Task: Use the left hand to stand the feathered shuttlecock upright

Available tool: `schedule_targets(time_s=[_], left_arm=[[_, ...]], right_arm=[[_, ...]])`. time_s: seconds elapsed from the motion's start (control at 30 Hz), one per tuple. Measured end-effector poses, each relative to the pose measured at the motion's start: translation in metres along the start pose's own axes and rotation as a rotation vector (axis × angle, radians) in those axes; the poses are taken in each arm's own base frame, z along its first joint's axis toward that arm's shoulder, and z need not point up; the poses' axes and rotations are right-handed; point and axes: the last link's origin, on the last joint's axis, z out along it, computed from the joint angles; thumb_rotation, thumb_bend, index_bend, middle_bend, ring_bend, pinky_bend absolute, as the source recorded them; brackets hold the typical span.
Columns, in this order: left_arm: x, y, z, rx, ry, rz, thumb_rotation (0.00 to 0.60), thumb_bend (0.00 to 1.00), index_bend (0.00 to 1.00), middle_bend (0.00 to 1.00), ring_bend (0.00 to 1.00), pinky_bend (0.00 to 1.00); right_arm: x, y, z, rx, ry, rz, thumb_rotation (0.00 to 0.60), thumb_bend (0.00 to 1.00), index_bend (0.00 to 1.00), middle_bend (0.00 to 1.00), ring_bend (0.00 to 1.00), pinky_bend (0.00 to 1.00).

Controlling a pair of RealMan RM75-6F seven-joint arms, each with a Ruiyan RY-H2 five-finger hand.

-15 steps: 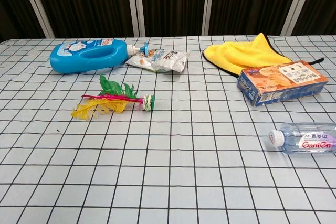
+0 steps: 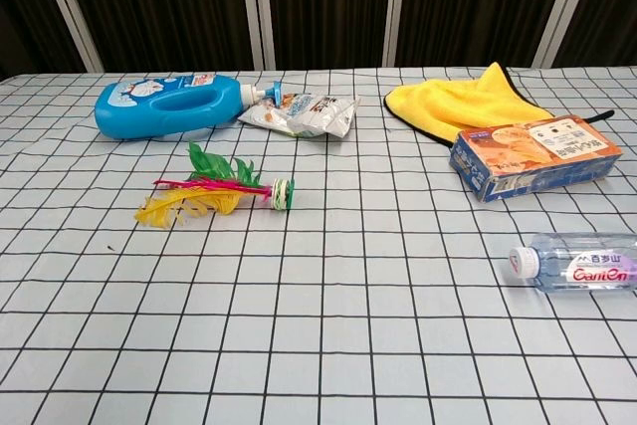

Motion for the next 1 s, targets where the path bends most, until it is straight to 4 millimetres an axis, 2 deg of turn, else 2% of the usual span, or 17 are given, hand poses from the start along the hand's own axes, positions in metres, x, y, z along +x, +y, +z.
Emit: schedule_targets(time_s=[0.2,0.33,0.47,0.53,0.63,0.8,1.0], left_arm=[[-0.002,0.003,0.002,0.000,-0.022,-0.014,0.600,0.04,0.00,0.00,0.00,0.00],[-0.003,0.009,0.005,-0.009,-0.036,-0.028,0.600,0.10,0.00,0.00,0.00,0.00],[-0.003,0.022,0.013,-0.028,-0.054,-0.048,0.600,0.23,0.11,0.00,0.00,0.01],[-0.003,0.028,0.019,-0.039,-0.057,-0.048,0.600,0.29,0.21,0.01,0.00,0.03],[-0.002,0.043,0.031,-0.067,-0.051,-0.033,0.600,0.34,0.33,0.04,0.00,0.06],[-0.003,0.080,0.056,-0.126,-0.043,-0.020,0.600,0.37,0.44,0.09,0.00,0.10],[-0.019,0.123,0.084,-0.139,-0.064,-0.011,0.600,0.38,0.43,0.10,0.01,0.11]], right_arm=[[0.000,-0.001,0.000,-0.002,-0.005,0.010,0.600,0.39,0.00,0.00,0.00,0.00],[0.001,-0.002,0.000,0.004,-0.007,0.017,0.600,0.39,0.00,0.00,0.00,0.00],[0.001,-0.002,-0.001,0.007,-0.008,0.025,0.600,0.39,0.00,0.00,0.00,0.00],[0.002,-0.003,-0.001,0.008,-0.005,0.034,0.600,0.39,0.00,0.00,0.00,0.00],[0.003,-0.003,0.000,0.010,-0.001,0.043,0.600,0.39,0.00,0.00,0.00,0.00],[0.005,-0.003,0.001,0.010,-0.002,0.056,0.600,0.39,0.00,0.00,0.00,0.00],[0.007,-0.001,0.000,0.003,-0.002,0.084,0.600,0.39,0.00,0.00,0.00,0.00]])
